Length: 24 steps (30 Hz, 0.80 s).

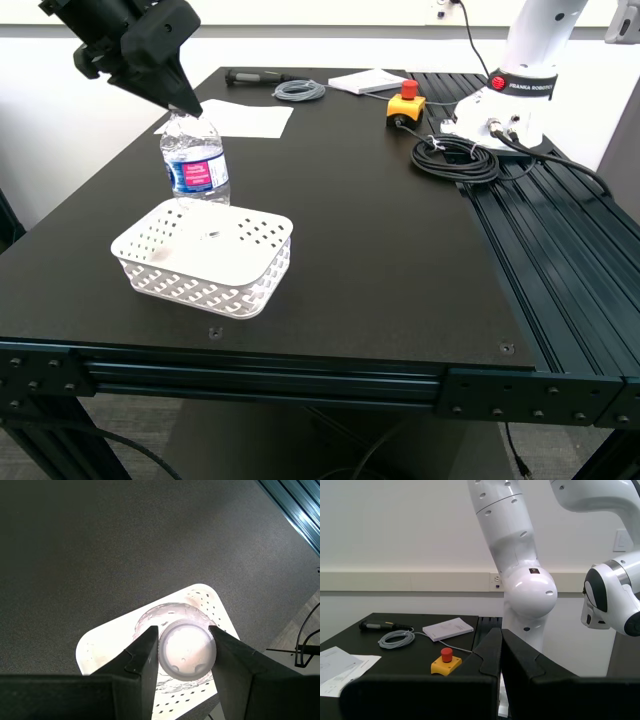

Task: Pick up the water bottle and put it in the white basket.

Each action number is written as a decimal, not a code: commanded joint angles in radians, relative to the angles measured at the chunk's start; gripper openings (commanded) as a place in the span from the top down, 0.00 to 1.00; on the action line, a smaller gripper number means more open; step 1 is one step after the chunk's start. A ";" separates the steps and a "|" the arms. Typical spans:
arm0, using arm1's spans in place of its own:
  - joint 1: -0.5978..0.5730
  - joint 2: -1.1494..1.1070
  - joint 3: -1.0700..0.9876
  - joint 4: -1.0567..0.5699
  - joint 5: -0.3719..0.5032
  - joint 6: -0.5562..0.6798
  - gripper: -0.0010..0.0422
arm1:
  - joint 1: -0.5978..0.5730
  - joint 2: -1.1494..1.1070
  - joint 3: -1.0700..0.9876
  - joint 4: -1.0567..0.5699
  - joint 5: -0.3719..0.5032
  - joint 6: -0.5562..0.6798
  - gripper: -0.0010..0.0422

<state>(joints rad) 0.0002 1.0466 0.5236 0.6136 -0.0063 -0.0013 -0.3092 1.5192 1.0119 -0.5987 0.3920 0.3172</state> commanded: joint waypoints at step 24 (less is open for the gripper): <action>0.000 0.000 0.001 0.004 0.000 0.000 0.98 | 0.000 -0.002 0.200 -0.008 -0.050 -0.031 0.56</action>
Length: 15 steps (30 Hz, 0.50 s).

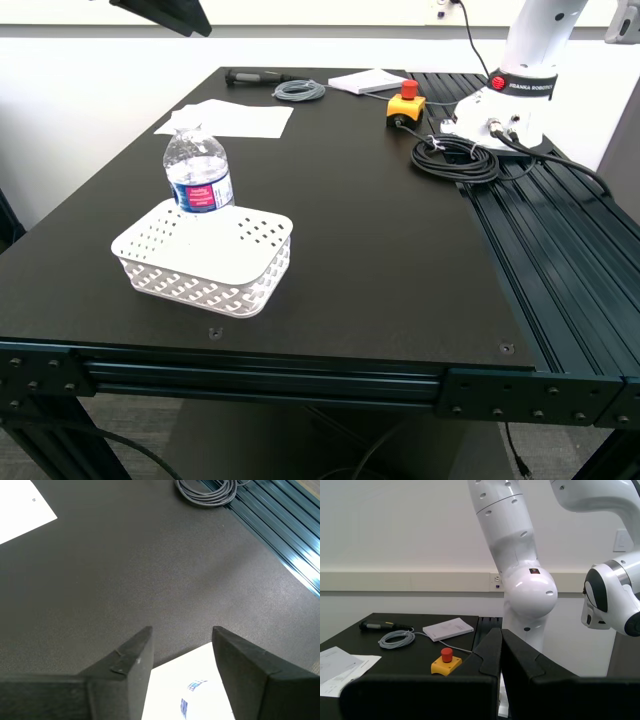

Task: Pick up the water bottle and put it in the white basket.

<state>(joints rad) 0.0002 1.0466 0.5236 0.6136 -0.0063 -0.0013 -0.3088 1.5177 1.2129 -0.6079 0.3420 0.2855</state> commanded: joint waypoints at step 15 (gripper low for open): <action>0.000 0.000 0.001 0.004 0.000 0.000 0.98 | 0.000 0.000 -0.001 0.005 -0.001 0.002 0.17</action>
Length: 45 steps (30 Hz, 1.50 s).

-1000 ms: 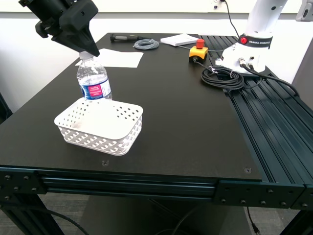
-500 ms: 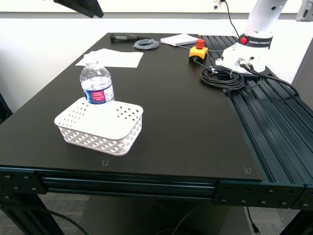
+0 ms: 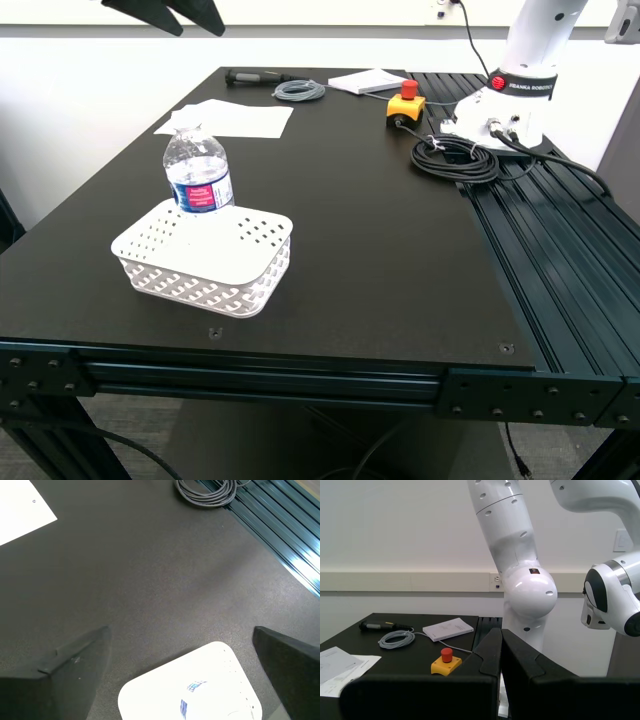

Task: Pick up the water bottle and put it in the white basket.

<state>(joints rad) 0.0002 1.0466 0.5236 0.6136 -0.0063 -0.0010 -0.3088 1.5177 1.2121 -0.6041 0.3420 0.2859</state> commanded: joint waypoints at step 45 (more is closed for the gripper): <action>0.000 0.000 0.001 0.004 0.000 0.000 0.98 | 0.000 0.000 0.000 0.001 -0.002 -0.011 0.66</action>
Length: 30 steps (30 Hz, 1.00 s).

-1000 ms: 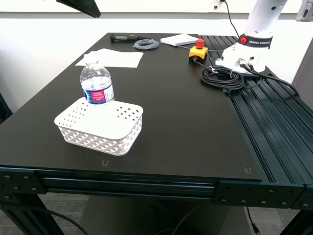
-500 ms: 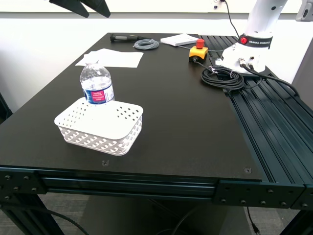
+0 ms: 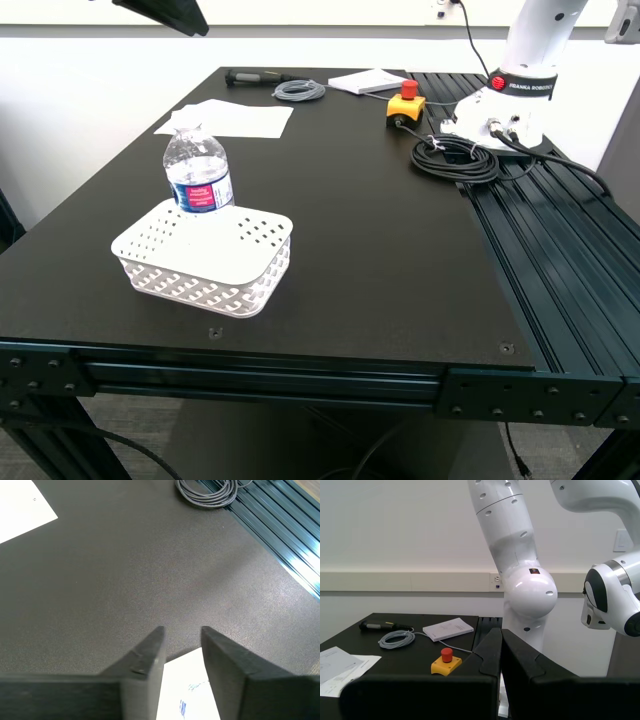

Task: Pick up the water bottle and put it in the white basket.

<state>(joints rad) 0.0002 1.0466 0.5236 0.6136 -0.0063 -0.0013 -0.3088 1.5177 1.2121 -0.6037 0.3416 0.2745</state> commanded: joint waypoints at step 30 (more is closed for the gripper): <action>0.000 0.000 0.001 0.004 0.000 0.000 0.98 | 0.002 0.000 0.000 0.173 -0.024 0.047 0.84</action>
